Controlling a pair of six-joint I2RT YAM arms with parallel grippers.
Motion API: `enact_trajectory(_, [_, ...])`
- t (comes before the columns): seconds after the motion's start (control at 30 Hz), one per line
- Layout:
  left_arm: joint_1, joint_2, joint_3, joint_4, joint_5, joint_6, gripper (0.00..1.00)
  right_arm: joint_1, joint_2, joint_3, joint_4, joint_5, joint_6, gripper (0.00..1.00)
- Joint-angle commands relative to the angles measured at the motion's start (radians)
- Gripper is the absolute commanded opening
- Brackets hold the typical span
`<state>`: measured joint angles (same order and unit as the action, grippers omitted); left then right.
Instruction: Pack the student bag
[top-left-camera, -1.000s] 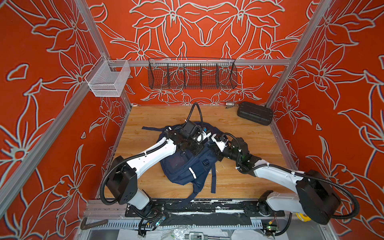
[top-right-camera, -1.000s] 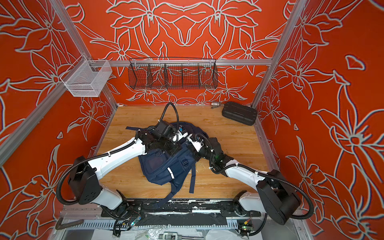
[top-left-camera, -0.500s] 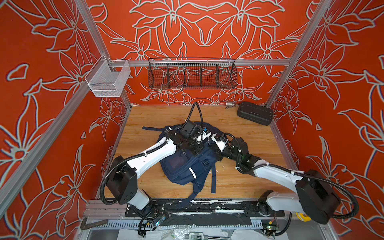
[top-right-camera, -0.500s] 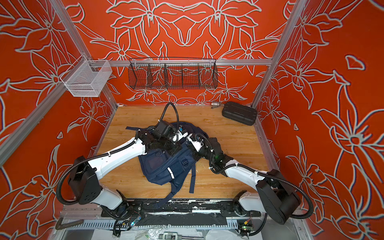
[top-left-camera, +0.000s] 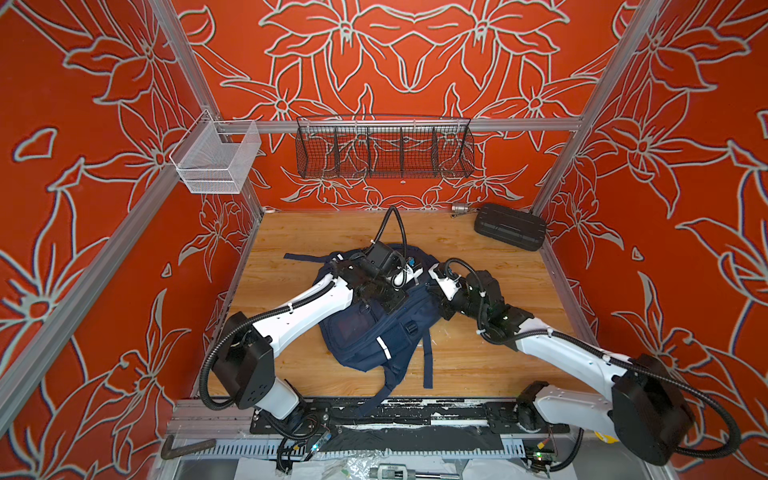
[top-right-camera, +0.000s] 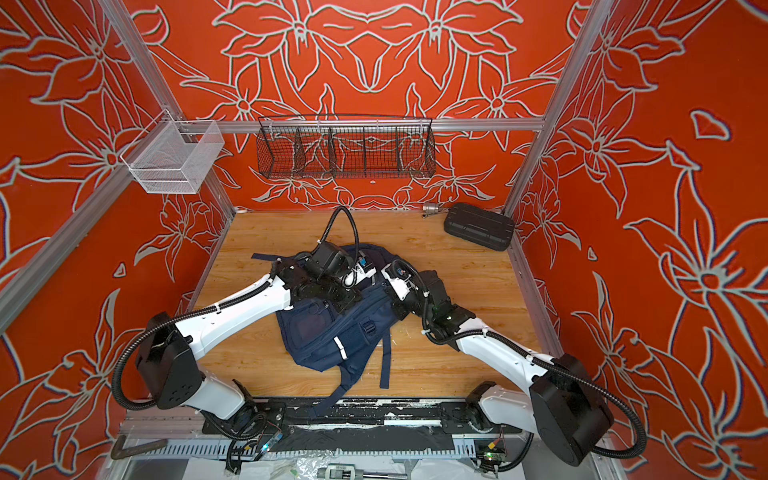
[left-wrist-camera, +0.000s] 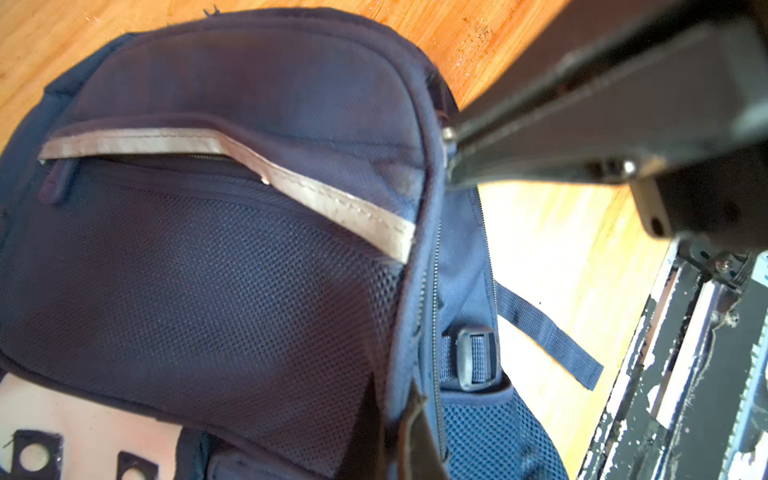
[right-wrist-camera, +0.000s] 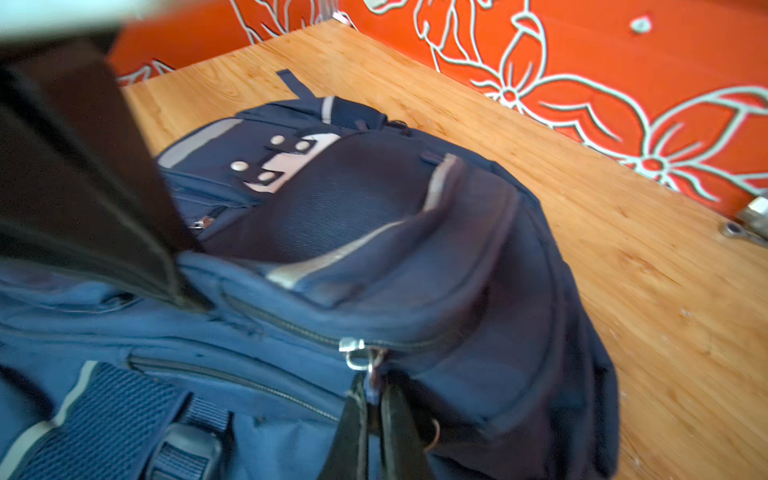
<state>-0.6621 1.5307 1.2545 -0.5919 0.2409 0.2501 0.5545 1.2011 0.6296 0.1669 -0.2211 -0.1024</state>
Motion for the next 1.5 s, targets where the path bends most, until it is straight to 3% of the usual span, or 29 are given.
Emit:
enact_trajectory(0.0, [0.002, -0.081, -0.004, -0.091, 0.039, 0.035, 0.00, -0.098, 0.072, 0.054, -0.148, 0.140, 0.040, 0.00])
enact_trajectory(0.27, [0.002, -0.116, -0.057, -0.121, 0.066, 0.098, 0.00, -0.156, 0.219, 0.220, -0.272, 0.091, 0.024, 0.00])
enact_trajectory(0.4, [0.002, -0.105, -0.053, -0.111, 0.026, 0.113, 0.00, -0.156, 0.182, 0.194, -0.219, 0.037, -0.012, 0.00])
enact_trajectory(0.53, [0.013, -0.053, -0.001, -0.139, -0.005, 0.125, 0.00, -0.155, 0.090, 0.144, -0.201, -0.046, -0.131, 0.00])
enact_trajectory(0.8, [0.015, -0.026, 0.025, -0.130, 0.008, 0.112, 0.00, -0.157, 0.124, 0.289, -0.500, 0.026, -0.266, 0.00])
enact_trajectory(1.03, [0.015, -0.031, 0.014, -0.144, -0.018, 0.104, 0.00, -0.174, 0.180, 0.415, -0.692, 0.020, -0.275, 0.00])
enact_trajectory(1.23, [0.014, -0.050, 0.002, -0.146, -0.025, 0.103, 0.00, -0.245, 0.191, 0.427, -0.712, -0.017, -0.283, 0.00])
enact_trajectory(1.47, [0.014, -0.037, 0.001, -0.105, -0.009, 0.145, 0.00, -0.247, 0.185, 0.390, -0.659, -0.047, -0.254, 0.00])
